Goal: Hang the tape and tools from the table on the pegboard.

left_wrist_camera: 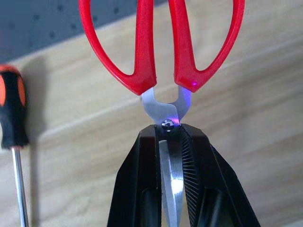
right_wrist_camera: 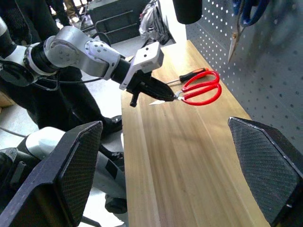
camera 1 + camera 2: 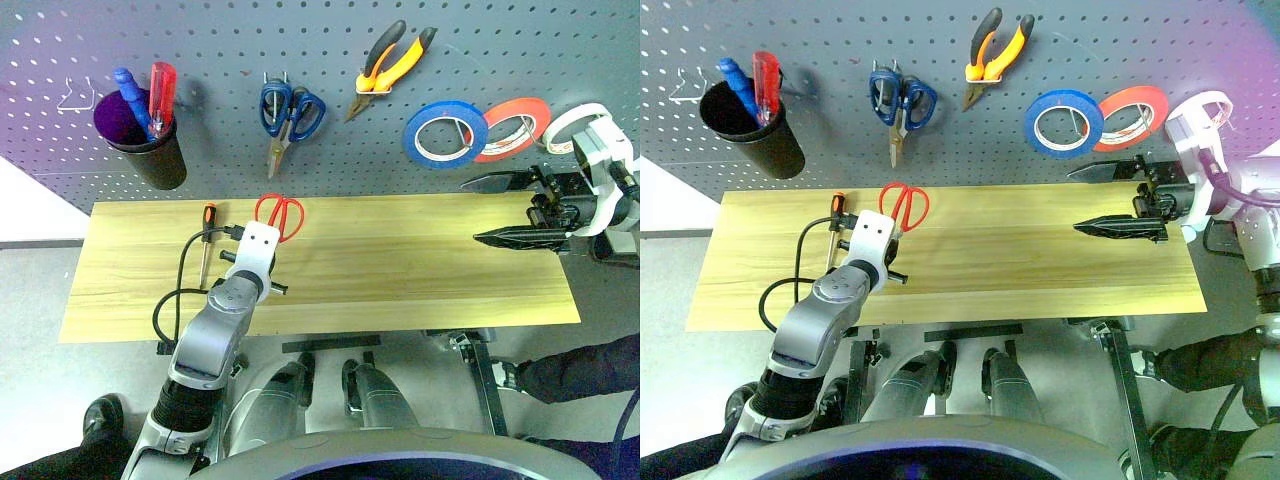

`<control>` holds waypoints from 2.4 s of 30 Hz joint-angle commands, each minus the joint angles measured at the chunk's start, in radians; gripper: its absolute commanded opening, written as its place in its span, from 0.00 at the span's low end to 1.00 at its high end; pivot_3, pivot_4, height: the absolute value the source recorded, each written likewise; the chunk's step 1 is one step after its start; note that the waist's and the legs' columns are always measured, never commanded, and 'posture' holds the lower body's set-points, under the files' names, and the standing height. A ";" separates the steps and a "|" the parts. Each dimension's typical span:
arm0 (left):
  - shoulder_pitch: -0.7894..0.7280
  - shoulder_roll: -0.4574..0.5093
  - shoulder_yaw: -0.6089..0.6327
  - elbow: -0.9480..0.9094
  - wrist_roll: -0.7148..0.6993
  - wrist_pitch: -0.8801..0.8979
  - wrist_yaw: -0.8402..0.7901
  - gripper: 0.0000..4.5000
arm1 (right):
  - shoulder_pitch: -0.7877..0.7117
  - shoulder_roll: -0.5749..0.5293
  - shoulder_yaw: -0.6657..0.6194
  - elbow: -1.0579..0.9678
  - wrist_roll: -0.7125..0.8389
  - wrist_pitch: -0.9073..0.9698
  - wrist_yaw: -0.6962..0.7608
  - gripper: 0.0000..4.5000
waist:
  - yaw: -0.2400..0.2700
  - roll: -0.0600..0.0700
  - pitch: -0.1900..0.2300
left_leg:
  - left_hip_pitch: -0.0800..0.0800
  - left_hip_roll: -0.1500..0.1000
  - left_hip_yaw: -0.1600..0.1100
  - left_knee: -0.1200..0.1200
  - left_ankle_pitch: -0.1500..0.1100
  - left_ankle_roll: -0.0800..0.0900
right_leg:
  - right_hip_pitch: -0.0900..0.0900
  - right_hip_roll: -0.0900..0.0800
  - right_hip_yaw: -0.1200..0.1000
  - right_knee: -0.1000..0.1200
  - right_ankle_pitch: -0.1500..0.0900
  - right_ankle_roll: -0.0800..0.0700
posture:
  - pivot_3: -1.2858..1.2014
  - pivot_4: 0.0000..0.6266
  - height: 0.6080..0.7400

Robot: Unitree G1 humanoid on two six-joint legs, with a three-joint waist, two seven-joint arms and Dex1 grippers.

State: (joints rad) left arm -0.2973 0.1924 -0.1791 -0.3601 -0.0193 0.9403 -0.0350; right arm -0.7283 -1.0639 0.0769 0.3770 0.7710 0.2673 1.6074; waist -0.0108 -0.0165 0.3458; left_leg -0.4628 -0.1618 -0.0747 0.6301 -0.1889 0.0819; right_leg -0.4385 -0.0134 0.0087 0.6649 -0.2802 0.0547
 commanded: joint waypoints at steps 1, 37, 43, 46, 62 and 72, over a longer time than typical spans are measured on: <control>0.039 -0.001 -0.034 -0.096 0.001 -0.059 -0.029 0.06 | -0.023 -0.033 0.002 0.006 0.019 -0.023 0.007 1.00 | -0.001 0.000 0.000 | 0.000 0.000 0.000 0.000 0.000 0.000 | 0.000 0.000 0.000 0.000 0.000 0.000 | 0.48 0.56 1.00; 0.285 0.129 0.004 -0.365 0.170 -0.627 -0.089 0.06 | -0.122 -0.034 0.097 0.154 -0.024 -0.092 0.007 1.00 | 0.000 0.002 0.001 | 0.000 0.000 0.000 0.001 0.000 0.000 | 0.000 0.000 0.000 0.000 0.000 0.000 | 0.49 0.56 1.00; 0.277 0.115 0.018 -0.345 0.198 -0.702 -0.087 0.06 | -0.121 -0.033 0.093 0.154 -0.027 -0.096 0.007 1.00 | -0.001 0.002 0.001 | 0.000 0.000 0.001 0.001 0.000 0.000 | 0.000 0.000 0.000 0.001 0.000 0.000 | 0.49 0.56 1.00; 0.274 0.111 0.024 -0.339 0.207 -0.731 -0.089 0.06 | -0.117 -0.035 0.090 0.151 -0.026 -0.094 0.007 1.00 | -0.001 0.003 0.000 | 0.000 0.000 0.001 0.001 0.000 0.001 | 0.000 0.000 0.000 0.001 0.000 0.000 | 0.49 0.56 1.00; 0.203 0.069 0.055 -0.220 0.191 -0.757 -0.104 0.06 | -0.093 -0.043 0.073 0.129 -0.016 -0.090 0.007 1.00 | -0.002 0.003 0.000 | 0.001 0.000 0.001 0.002 0.002 0.001 | 0.001 0.000 0.000 0.001 0.000 0.000 | 0.48 0.56 1.00; 0.114 0.050 0.065 -0.061 0.200 -0.801 -0.097 0.06 | -0.078 -0.045 0.057 0.109 -0.015 -0.078 0.007 1.00 | -0.002 0.003 0.000 | 0.001 0.000 0.002 0.003 0.002 0.001 | 0.001 0.000 0.000 0.002 0.001 0.000 | 0.47 0.56 1.00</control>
State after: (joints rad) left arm -0.1654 0.2443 -0.1265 -0.4259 0.1728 0.1726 -0.1370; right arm -0.8079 -1.0786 0.1786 0.5123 0.7390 0.1904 1.6075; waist -0.0132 -0.0139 0.3462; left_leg -0.4622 -0.1618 -0.0731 0.6331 -0.1869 0.0828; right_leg -0.4379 -0.0134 0.0087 0.6671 -0.2796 0.0551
